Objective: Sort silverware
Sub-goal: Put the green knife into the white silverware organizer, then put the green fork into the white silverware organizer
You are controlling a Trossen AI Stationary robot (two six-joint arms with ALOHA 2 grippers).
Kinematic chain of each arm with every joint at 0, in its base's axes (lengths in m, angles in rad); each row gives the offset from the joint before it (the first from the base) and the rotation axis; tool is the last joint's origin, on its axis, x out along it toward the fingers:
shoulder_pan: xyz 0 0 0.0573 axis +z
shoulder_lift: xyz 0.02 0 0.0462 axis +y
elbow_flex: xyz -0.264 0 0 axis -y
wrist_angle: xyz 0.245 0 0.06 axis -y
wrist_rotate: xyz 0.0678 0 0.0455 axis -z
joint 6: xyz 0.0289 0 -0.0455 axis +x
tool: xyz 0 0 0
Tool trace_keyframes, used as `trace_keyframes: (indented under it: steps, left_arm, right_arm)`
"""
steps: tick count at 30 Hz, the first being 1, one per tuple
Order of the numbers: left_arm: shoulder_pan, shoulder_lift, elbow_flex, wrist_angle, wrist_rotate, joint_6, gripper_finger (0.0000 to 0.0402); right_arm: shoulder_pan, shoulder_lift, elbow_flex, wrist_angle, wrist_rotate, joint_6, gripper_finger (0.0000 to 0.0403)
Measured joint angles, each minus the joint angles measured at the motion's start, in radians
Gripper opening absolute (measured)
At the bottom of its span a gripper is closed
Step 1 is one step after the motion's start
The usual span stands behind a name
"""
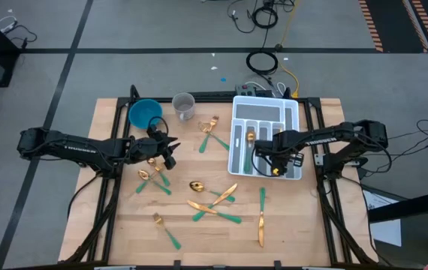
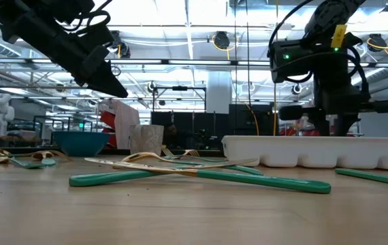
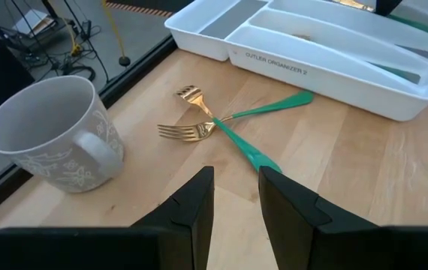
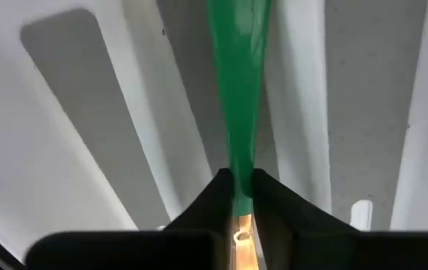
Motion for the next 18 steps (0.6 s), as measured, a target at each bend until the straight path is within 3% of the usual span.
trace_keyframes:
  steps: [10, 18]
  left_arm:
    - [0.000, 0.000, 0.000, 0.000, 0.000, 0.001, 0.0115]
    - [0.000, 0.000, 0.000, 0.021, 0.000, -0.001, 0.0115]
  right_arm:
    - [-0.002, 0.000, 0.010, 0.009, 0.050, 0.083, 0.0127]
    - [-0.065, -0.058, 0.181, -0.093, 0.065, 0.281, 0.0138]
